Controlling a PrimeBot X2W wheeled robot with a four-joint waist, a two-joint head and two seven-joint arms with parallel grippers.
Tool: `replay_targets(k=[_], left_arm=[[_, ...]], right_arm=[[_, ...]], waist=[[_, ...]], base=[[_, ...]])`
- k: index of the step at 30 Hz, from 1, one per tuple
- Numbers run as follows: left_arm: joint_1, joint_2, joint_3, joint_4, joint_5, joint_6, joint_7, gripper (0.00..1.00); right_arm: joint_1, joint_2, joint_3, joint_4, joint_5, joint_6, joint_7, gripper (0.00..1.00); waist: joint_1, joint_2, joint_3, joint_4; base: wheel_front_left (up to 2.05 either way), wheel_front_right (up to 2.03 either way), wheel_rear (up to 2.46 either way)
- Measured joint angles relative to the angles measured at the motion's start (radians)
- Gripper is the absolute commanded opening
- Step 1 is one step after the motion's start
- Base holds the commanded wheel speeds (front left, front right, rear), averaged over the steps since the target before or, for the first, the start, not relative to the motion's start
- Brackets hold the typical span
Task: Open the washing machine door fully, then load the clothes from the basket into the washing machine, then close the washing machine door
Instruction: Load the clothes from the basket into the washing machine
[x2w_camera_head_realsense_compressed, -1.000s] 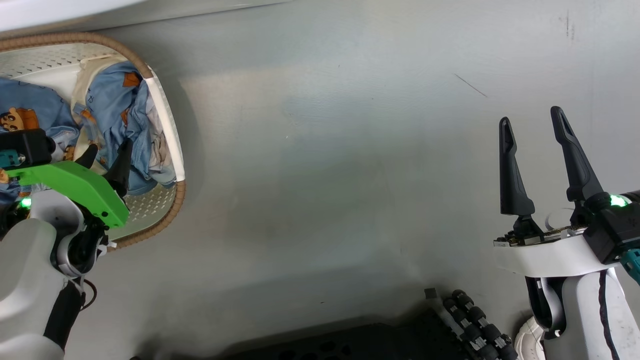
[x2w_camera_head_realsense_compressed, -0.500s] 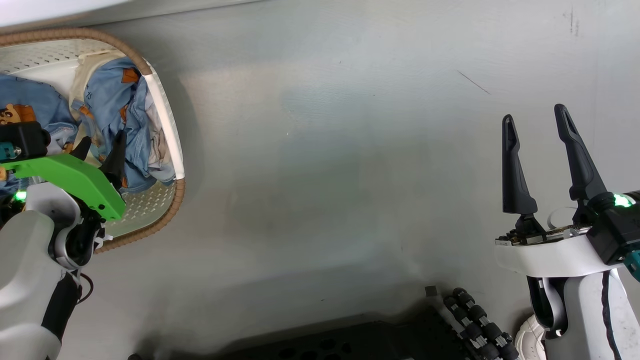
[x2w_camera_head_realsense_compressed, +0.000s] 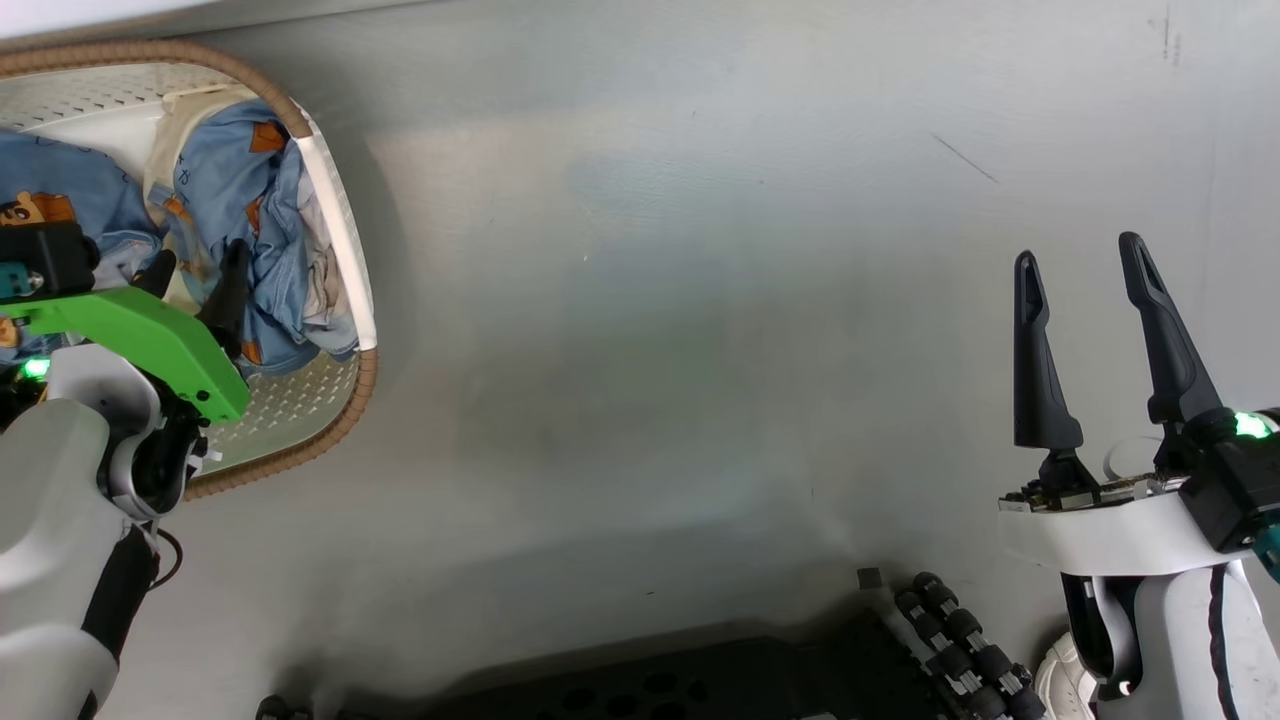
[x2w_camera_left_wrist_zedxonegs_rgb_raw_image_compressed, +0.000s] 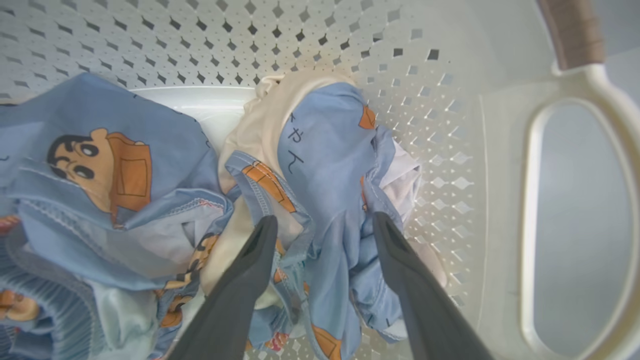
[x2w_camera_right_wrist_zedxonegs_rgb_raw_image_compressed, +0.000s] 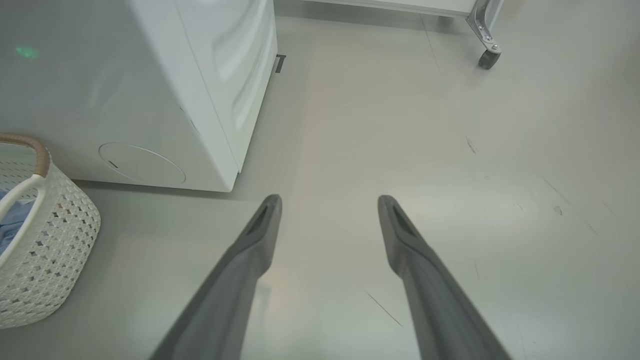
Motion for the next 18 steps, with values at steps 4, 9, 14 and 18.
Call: replay_targets(k=[4,9,14,18], left_arm=[[-0.013,-0.001,-0.024,0.004,0.000,0.000,-0.019,1.00],[-0.030,-0.005,-0.049,0.009,-0.008,0.000,-0.034,1.00],[-0.034,-0.017,-0.078,0.021,-0.018,0.000,-0.044,1.00],[-0.035,-0.018,-0.094,0.031,-0.038,-0.003,-0.052,1.00]], right_arm=[[0.004,0.000,-0.004,-0.006,-0.003,0.000,0.000,1.00],[0.019,-0.001,-0.009,-0.008,-0.003,0.000,0.000,1.00],[0.019,-0.001,-0.010,-0.013,-0.007,0.000,0.000,1.00],[0.020,-0.001,-0.012,-0.019,-0.011,0.000,0.000,1.00]], waist=[[-0.0001,0.0000,0.004,0.005],[-0.0001,0.0000,0.009,0.011],[-0.0001,0.0000,0.010,0.016],[-0.0001,0.0000,0.011,0.019]], base=[[0.00,0.00,0.00],[0.00,0.00,0.00],[0.00,0.00,0.00],[0.00,0.00,0.00]])
